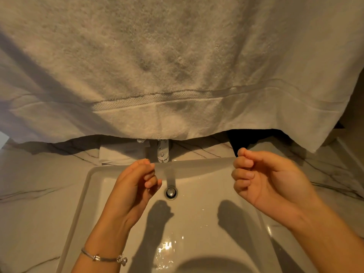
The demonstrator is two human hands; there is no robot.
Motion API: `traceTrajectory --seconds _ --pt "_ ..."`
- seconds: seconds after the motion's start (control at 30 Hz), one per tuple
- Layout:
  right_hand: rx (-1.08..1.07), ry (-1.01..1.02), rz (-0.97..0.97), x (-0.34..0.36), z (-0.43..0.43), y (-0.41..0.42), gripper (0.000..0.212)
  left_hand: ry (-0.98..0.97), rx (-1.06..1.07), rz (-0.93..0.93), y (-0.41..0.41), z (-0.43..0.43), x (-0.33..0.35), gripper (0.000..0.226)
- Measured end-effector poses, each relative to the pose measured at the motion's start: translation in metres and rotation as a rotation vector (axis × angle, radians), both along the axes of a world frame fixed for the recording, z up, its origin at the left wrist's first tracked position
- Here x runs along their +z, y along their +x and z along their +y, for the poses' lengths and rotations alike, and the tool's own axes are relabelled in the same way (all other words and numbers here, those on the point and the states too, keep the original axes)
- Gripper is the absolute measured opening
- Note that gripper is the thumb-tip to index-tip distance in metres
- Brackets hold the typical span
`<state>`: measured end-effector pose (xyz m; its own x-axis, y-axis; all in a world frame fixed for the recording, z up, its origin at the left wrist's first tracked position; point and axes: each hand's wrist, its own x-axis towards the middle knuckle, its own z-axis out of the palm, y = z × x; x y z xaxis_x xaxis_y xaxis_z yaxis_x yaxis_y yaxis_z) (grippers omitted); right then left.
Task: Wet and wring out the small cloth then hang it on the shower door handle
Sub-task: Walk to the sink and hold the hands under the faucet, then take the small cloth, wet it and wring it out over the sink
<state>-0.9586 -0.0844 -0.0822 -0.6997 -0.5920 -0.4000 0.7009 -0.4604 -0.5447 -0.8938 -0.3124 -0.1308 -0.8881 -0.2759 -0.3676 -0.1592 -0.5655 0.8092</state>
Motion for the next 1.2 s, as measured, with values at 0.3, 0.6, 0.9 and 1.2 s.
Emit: traceTrajectory --seconds 0.3,0.6,0.9,1.2 --pt "0.026 0.04 -0.047 -0.018 -0.016 -0.004 0.043 -0.893 0.133 -0.174 -0.015 -0.056 -0.057 0.012" --pt "0.013 0.072 -0.102 -0.032 -0.024 -0.013 0.047 -2.0 -0.707 -0.45 -0.071 -0.162 -0.102 0.073" --pt "-0.009 0.081 -0.109 -0.04 -0.024 -0.02 0.049 -2.074 -0.6 -0.528 -0.084 -0.172 -0.125 0.073" --pt "0.0 0.164 -0.041 -0.028 -0.011 -0.01 0.021 -1.897 -0.447 -0.282 -0.053 -0.157 -0.11 0.048"
